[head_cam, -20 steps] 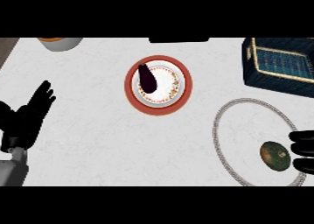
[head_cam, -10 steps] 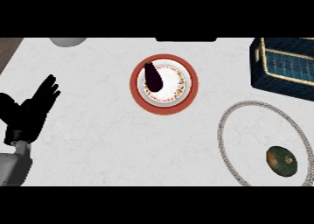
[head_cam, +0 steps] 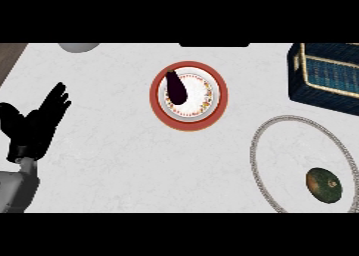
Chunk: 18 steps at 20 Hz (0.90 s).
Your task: Pick the squash from the placemat and place it in the basket
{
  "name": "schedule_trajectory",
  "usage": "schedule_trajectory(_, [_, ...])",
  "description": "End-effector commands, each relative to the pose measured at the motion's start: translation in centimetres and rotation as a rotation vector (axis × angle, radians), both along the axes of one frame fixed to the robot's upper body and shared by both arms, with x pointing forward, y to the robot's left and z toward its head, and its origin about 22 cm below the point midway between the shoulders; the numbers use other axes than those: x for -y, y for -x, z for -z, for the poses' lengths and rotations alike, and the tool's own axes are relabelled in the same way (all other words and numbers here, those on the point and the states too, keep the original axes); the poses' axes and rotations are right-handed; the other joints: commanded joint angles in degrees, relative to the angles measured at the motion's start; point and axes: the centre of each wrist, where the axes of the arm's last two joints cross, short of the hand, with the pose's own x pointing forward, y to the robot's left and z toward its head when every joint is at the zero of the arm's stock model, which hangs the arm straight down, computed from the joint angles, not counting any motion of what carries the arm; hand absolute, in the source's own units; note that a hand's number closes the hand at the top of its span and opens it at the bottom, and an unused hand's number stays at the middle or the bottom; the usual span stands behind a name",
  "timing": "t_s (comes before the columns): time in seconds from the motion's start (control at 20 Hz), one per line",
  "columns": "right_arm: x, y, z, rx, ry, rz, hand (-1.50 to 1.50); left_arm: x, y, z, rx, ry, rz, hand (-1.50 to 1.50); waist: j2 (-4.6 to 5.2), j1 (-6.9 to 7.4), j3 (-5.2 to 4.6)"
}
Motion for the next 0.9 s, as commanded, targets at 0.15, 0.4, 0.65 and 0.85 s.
schedule_trajectory(0.15, [4.9,-1.0,3.0,-0.18,-0.2,-0.141,-1.5,-0.2,0.0,0.4,0.002,-0.003,-0.007,0.0,-0.05,-0.13,0.13])
schedule_trajectory(0.4, [5.2,-0.9,7.6,-0.195,-0.165,-0.175,-1.5,0.3,-0.2,0.9,-0.001,-0.009,0.008,0.0,0.18,0.41,0.07])
schedule_trajectory(0.65, [6.2,-0.6,13.6,-0.181,-0.219,-0.169,-1.5,1.2,-0.6,0.5,-0.003,0.01,0.034,0.0,0.36,1.64,0.08])
schedule_trajectory(0.85, [6.7,-1.1,16.0,-0.178,-0.249,-0.18,-1.5,1.7,-1.8,-1.2,0.004,-0.004,0.023,0.0,0.3,1.75,0.05])
